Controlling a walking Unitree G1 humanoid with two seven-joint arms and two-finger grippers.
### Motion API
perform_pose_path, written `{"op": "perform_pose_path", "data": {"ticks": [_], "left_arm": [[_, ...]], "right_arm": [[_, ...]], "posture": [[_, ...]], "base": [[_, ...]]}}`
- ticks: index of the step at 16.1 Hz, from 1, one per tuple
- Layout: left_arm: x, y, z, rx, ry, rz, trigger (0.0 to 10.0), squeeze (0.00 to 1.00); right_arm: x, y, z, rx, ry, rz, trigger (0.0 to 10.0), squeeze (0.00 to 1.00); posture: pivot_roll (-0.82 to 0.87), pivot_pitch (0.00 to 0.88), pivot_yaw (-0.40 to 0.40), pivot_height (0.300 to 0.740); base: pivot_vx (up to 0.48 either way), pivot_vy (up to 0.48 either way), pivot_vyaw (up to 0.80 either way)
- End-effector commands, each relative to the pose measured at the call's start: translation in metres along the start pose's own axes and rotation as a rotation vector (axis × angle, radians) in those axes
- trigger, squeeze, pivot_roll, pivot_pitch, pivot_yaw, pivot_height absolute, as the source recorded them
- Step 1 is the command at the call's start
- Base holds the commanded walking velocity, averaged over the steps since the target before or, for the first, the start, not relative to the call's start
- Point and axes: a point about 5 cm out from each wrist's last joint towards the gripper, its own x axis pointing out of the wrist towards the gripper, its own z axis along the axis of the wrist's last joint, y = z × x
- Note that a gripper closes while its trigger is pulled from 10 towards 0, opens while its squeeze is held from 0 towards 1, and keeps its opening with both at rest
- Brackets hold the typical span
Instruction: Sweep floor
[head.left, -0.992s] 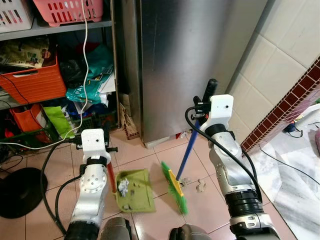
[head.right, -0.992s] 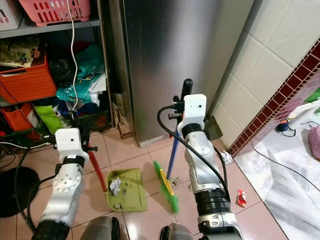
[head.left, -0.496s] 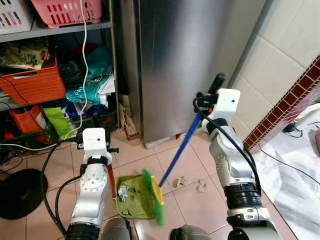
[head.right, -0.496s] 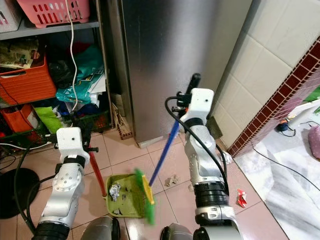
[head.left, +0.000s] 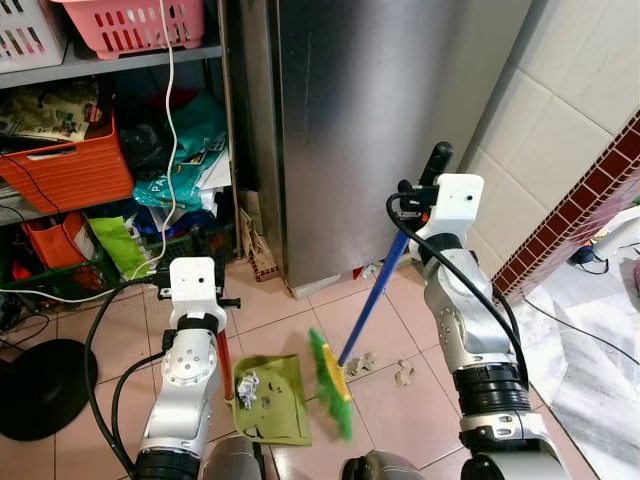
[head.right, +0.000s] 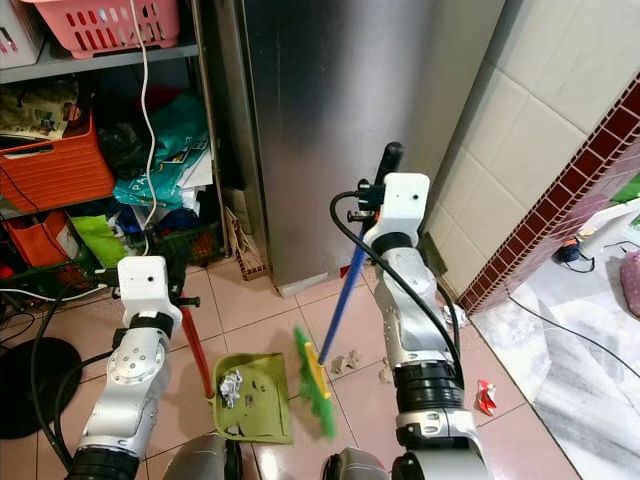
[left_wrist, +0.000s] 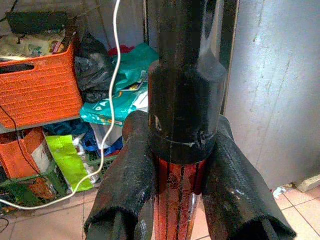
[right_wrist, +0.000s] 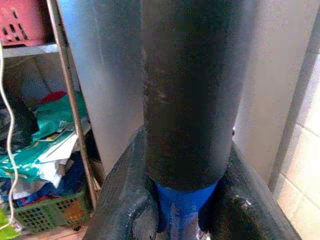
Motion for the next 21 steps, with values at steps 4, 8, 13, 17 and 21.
{"op": "perform_pose_path", "data": {"ticks": [4,8,13,17,21], "left_arm": [[0.003,0.002,0.010,-0.007,-0.034,-0.006,10.0,0.00],[0.006,0.001,0.013,0.004,-0.051,-0.015,10.0,0.00],[0.011,0.008,0.021,-0.009,-0.090,0.047,10.0,0.00],[0.009,0.007,0.018,-0.010,-0.082,0.039,10.0,0.00],[0.011,0.007,0.020,-0.007,-0.087,0.038,10.0,0.00]], "right_arm": [[0.010,0.004,0.023,-0.049,-0.111,0.014,10.0,0.00],[0.016,0.019,0.040,-0.166,-0.220,0.079,10.0,0.00],[0.023,0.029,0.054,-0.235,-0.294,0.134,10.0,0.00],[0.022,0.028,0.050,-0.228,-0.291,0.122,10.0,0.00],[0.023,0.025,0.050,-0.205,-0.286,0.117,10.0,0.00]], "posture": [[0.01,0.000,-0.005,0.740],[0.04,0.000,-0.010,0.740],[0.05,0.000,-0.037,0.740],[0.04,0.000,-0.035,0.740],[0.03,0.000,-0.032,0.740]], "base": [[0.000,0.000,0.00],[0.000,0.000,0.00],[0.000,0.000,0.00],[0.000,0.000,0.00],[0.000,0.000,0.00]]}}
